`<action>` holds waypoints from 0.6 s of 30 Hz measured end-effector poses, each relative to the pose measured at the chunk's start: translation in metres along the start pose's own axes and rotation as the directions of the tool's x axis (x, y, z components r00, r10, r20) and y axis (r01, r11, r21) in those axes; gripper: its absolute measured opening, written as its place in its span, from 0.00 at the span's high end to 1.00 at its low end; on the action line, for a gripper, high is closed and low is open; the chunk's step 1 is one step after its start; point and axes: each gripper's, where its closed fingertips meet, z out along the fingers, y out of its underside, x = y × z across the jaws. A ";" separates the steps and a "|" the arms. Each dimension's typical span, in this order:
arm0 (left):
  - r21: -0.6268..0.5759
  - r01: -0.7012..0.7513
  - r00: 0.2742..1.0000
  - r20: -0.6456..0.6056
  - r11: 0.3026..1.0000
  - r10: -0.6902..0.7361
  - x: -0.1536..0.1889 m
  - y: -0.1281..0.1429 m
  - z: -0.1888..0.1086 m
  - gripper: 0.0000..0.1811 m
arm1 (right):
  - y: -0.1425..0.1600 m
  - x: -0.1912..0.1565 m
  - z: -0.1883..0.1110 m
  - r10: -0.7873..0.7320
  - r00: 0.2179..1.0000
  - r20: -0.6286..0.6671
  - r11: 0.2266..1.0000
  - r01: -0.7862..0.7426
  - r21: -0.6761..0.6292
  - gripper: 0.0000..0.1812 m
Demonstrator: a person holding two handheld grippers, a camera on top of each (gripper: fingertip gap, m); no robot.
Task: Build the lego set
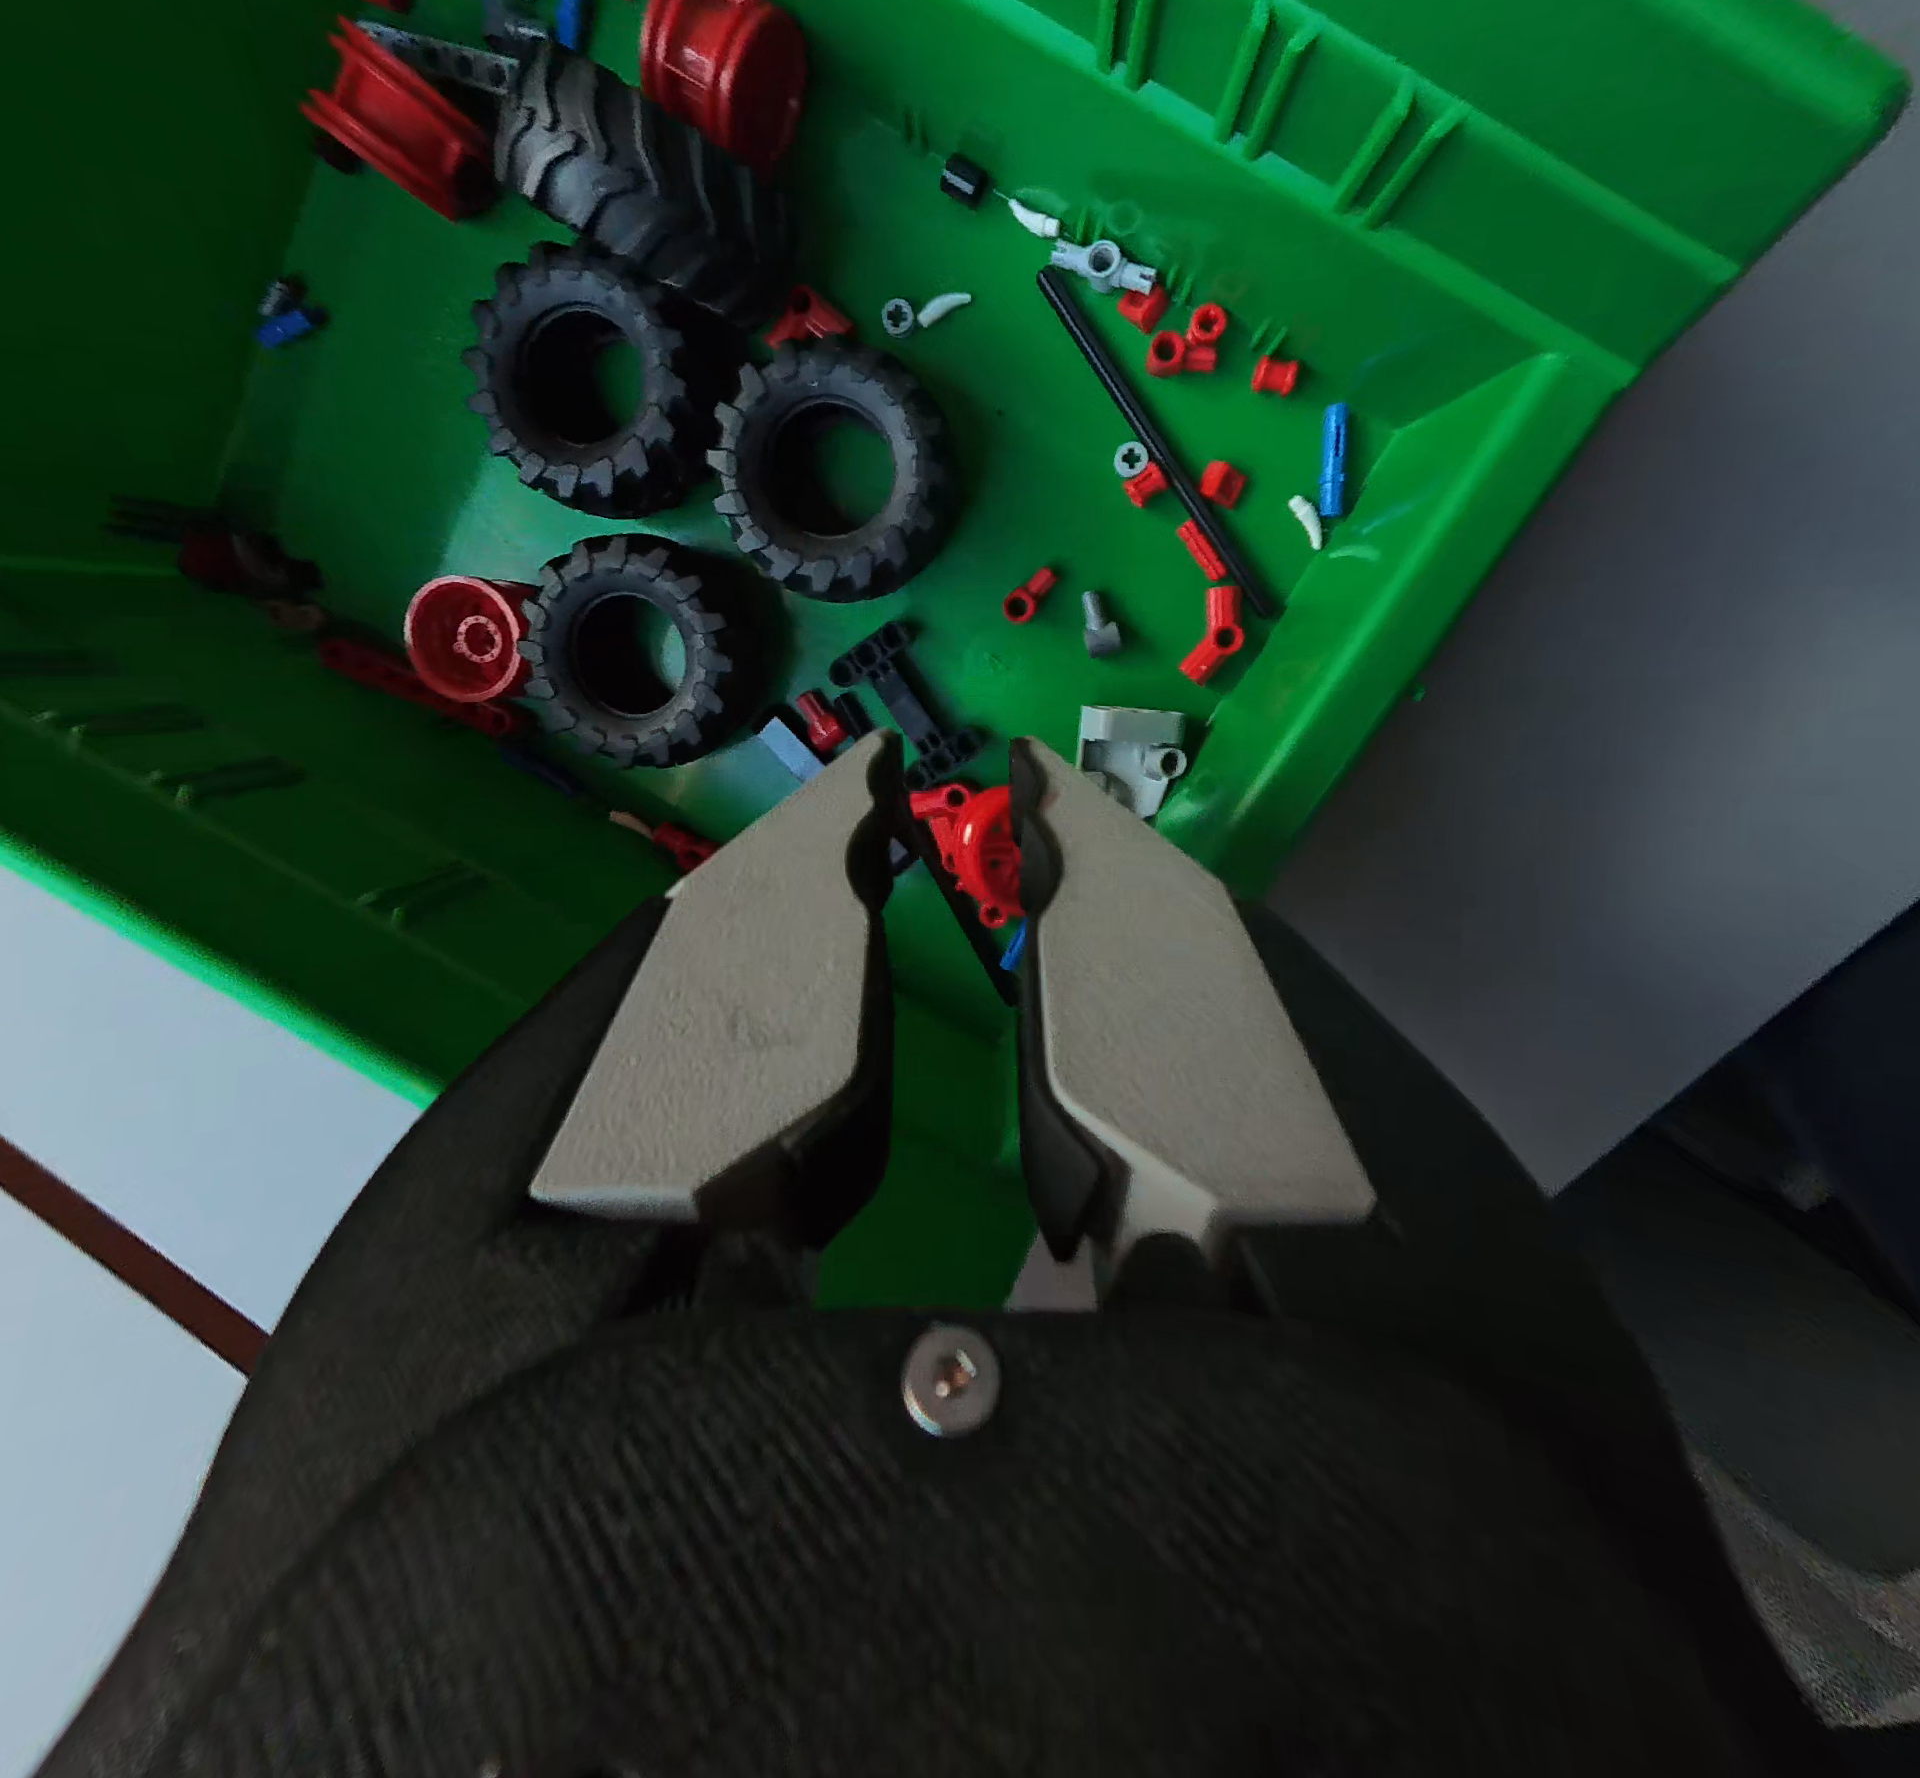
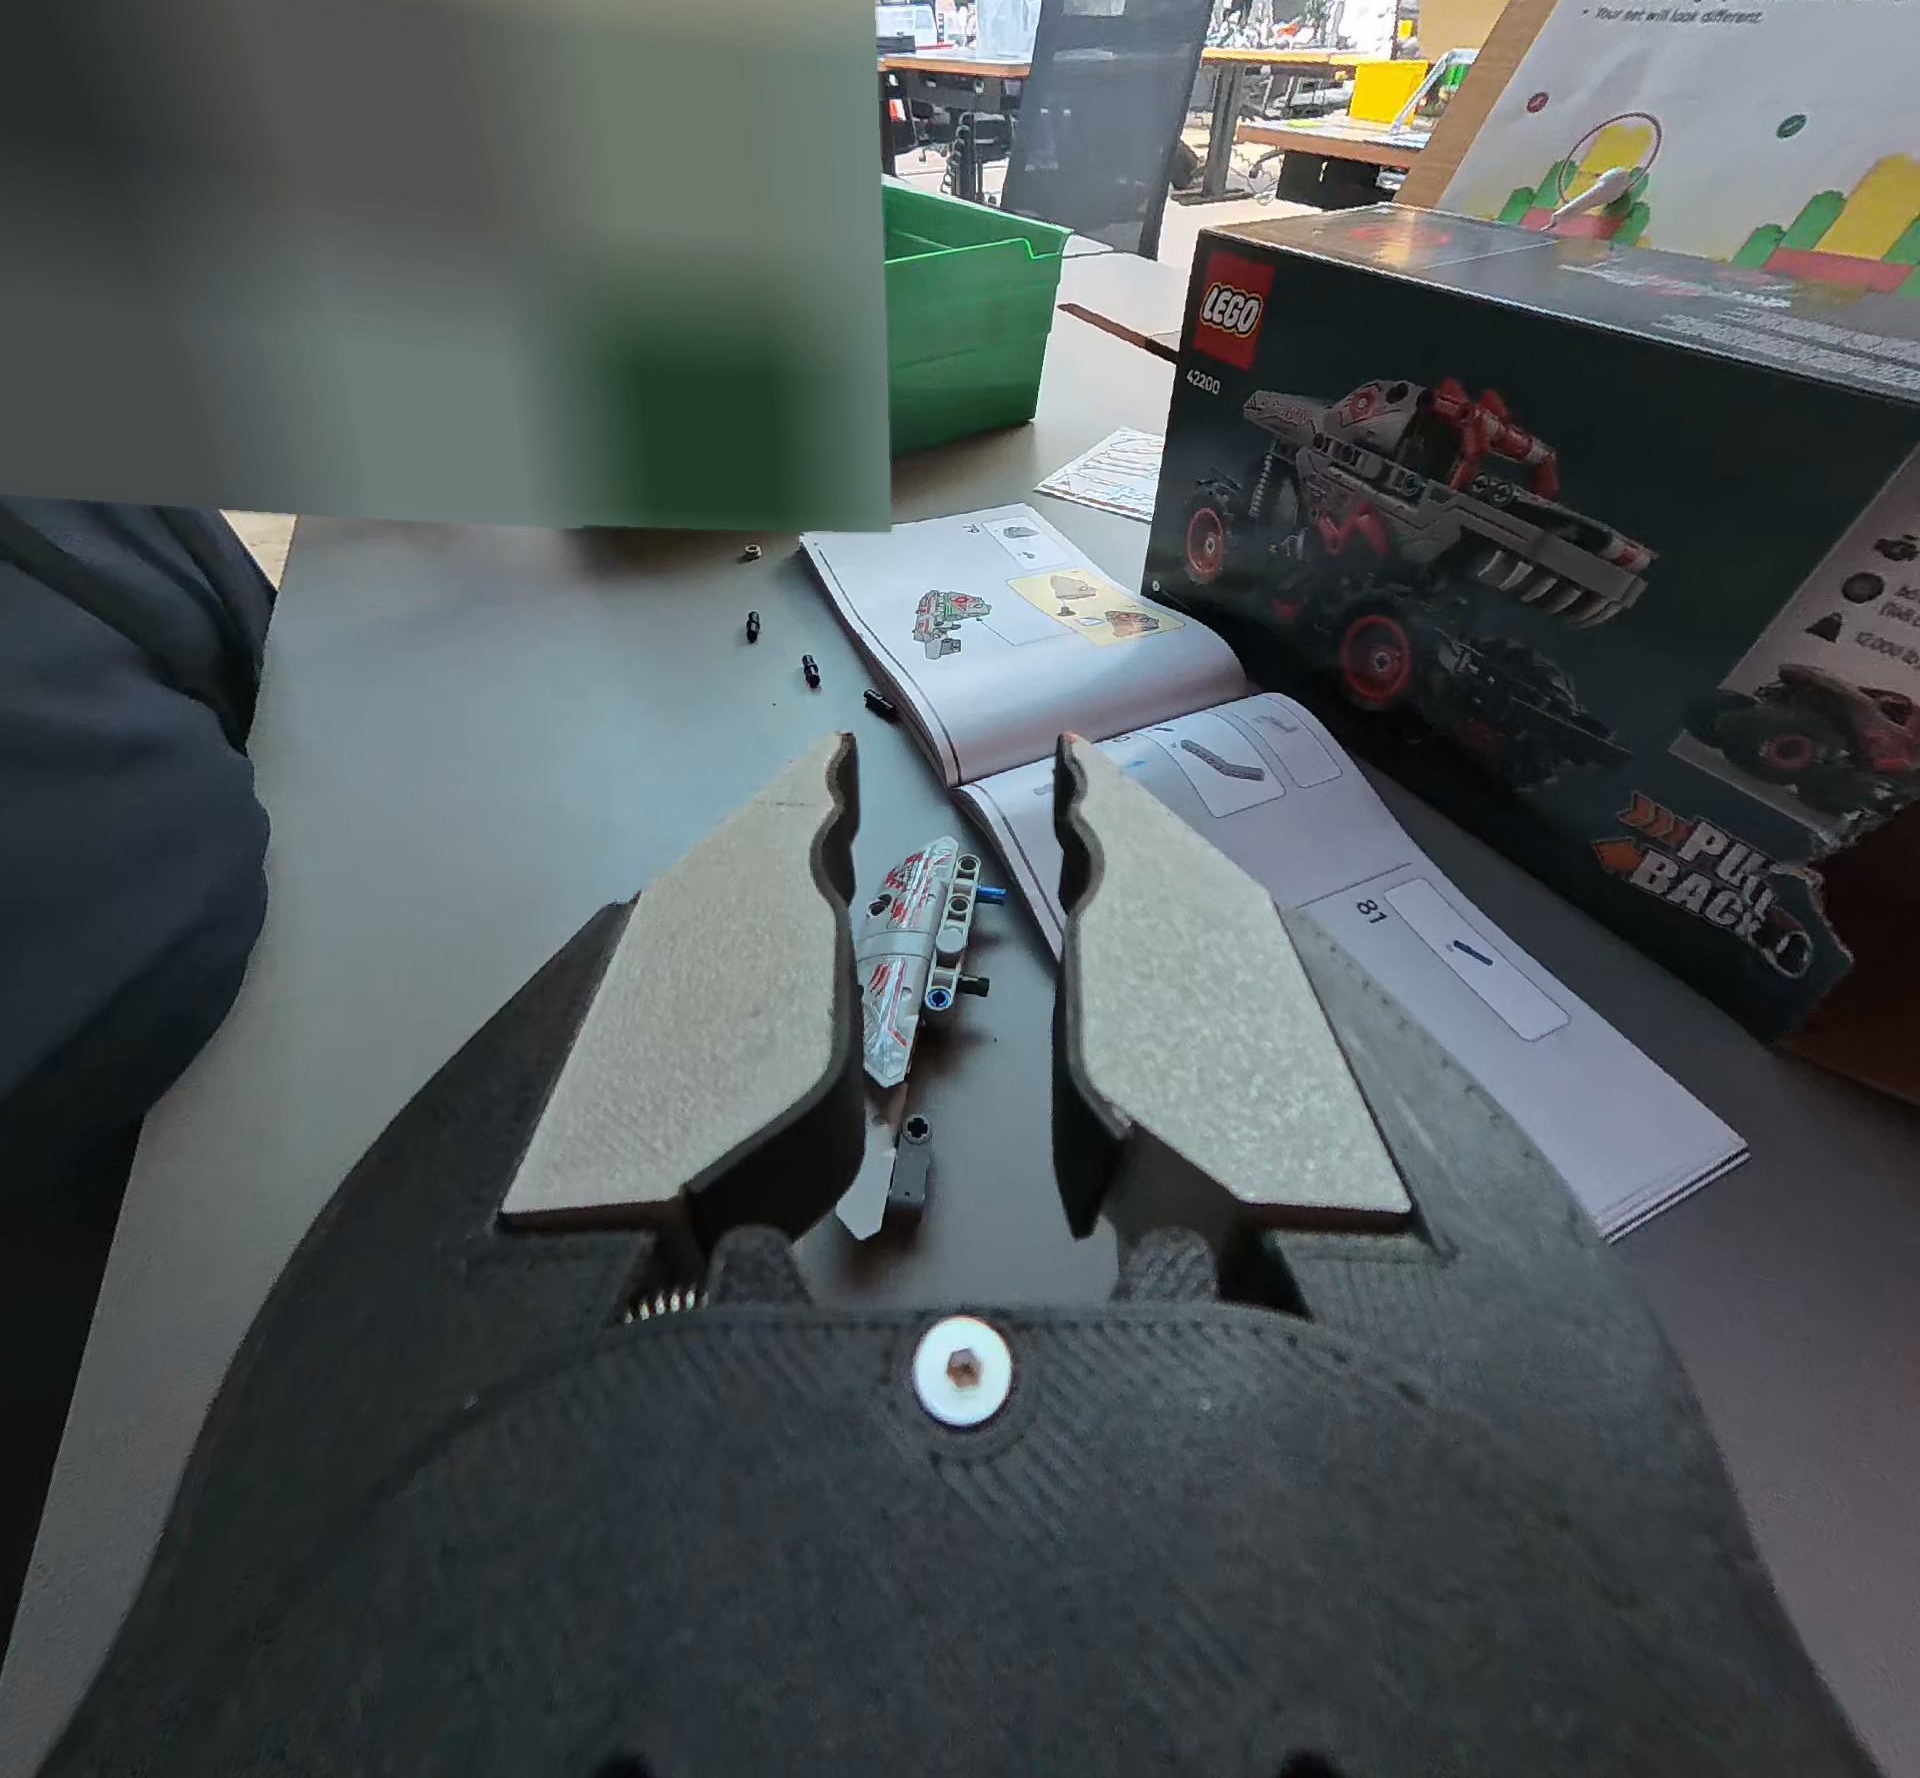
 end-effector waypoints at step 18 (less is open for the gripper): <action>0.087 0.060 0.995 0.071 0.994 -0.066 -0.027 0.008 -0.002 0.93 | 0.012 0.013 0.002 0.042 0.999 -0.030 0.999 -0.043 -0.028 0.82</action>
